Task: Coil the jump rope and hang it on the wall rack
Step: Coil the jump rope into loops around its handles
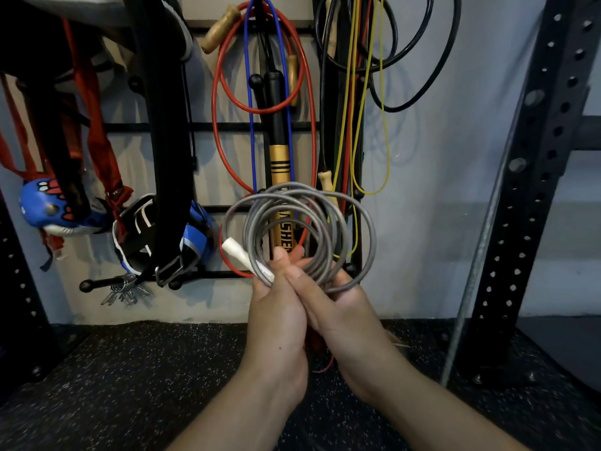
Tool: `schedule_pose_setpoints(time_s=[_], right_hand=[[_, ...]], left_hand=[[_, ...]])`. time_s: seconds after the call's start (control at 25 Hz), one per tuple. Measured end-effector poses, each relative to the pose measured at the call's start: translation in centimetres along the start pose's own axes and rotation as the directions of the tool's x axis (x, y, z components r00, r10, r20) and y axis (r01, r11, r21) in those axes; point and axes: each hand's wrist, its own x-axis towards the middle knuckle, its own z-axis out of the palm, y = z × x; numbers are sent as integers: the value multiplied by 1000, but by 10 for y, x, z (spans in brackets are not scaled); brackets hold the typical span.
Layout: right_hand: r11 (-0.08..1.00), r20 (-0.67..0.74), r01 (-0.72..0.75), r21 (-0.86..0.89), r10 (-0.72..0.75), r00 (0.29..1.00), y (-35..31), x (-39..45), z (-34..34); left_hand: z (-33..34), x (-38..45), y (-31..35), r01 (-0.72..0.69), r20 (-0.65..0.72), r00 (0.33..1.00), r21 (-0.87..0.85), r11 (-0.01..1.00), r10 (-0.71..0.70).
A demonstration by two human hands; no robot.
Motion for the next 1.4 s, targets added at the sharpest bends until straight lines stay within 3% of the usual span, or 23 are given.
schedule_pose_setpoints(time_s=[0.2,0.32,0.44,0.56,0.6,0.64,0.68,0.76,0.8,0.84,0.92,1.0,1.08,1.2,1.24,1.28,1.4], right_hand=[[1000,-145,-18,25,21,989,1,0,5],[993,-141,-66,99,80,987,-12,-1,-3],[980,-106,-124,-153,109,988,-26,5,-24],[823,-33,-74,-563,68,997,-47,14,-50],[718,20,-17,-695,43,999,-53,17,-55],[607,81,44,-793,34,996,-59,19,-57],[498,137,97,-862,43,990,-64,20,-58],[326,223,187,-927,77,972,-68,20,-54],[270,261,230,-935,81,962,-69,18,-50],[225,296,273,-935,75,952,-68,18,-48],[170,332,319,-932,54,942,-70,17,-43],[168,330,320,-932,37,943,-75,15,-42],[229,350,341,-912,-5,937,-80,15,-44],[598,368,319,-735,-44,929,-79,16,-46],[662,371,324,-676,-73,926,-75,18,-47],[649,373,361,-670,-126,919,-70,20,-46],[460,344,419,-783,-242,907,-58,23,-41]], left_hand=[[-4,-1,-3,78,61,995,7,997,-79],[-6,-3,1,93,167,982,-29,995,-87],[-17,4,13,67,186,981,-30,997,-60],[-31,17,34,-200,199,967,200,959,161],[-33,19,45,-352,275,923,323,879,269],[-33,19,55,-518,406,844,451,727,349],[-32,19,64,-673,570,735,551,494,366],[-25,17,78,-824,829,522,551,-133,201],[-19,14,80,-806,880,463,466,-364,102],[-15,11,78,-786,893,449,406,-466,20],[-10,6,71,-780,843,533,455,-428,-74],[-10,6,68,-754,746,652,621,-214,-134],[-13,8,67,-692,686,714,722,5,-140],[-17,9,62,-591,621,772,779,210,-134],[-18,9,60,-563,610,780,780,272,-137],[-18,9,58,-537,602,787,778,326,-139],[-16,11,58,-486,577,797,788,377,-179]])
